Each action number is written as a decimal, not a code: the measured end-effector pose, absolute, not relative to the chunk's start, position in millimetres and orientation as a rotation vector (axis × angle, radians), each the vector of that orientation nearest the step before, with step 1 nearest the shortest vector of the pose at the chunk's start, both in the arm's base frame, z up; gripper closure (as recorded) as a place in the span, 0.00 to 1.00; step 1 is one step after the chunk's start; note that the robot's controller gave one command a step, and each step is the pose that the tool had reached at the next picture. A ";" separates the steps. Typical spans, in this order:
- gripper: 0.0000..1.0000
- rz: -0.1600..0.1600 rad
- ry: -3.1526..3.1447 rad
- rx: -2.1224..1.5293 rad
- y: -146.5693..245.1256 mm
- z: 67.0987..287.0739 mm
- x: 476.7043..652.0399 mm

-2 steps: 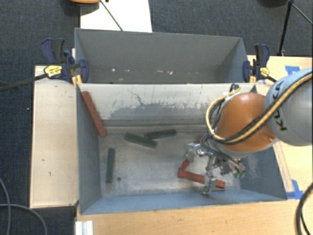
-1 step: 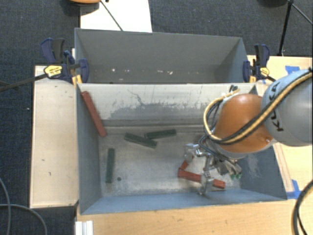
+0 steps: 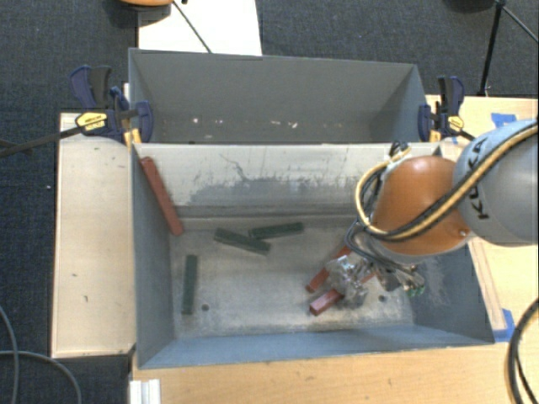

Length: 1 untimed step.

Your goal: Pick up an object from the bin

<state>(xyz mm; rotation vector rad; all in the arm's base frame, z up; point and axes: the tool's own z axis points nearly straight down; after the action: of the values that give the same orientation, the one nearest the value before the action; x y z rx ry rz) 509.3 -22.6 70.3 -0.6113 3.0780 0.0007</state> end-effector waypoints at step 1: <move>1.00 0.001 3.079 -0.609 -22.7 70.3 509.2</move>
Offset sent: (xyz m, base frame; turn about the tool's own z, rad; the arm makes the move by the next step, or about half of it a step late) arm 0.0567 -0.0144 0.1305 -0.0224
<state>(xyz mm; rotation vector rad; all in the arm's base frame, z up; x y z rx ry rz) 509.2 -22.7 70.3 -0.6085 3.0788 0.0009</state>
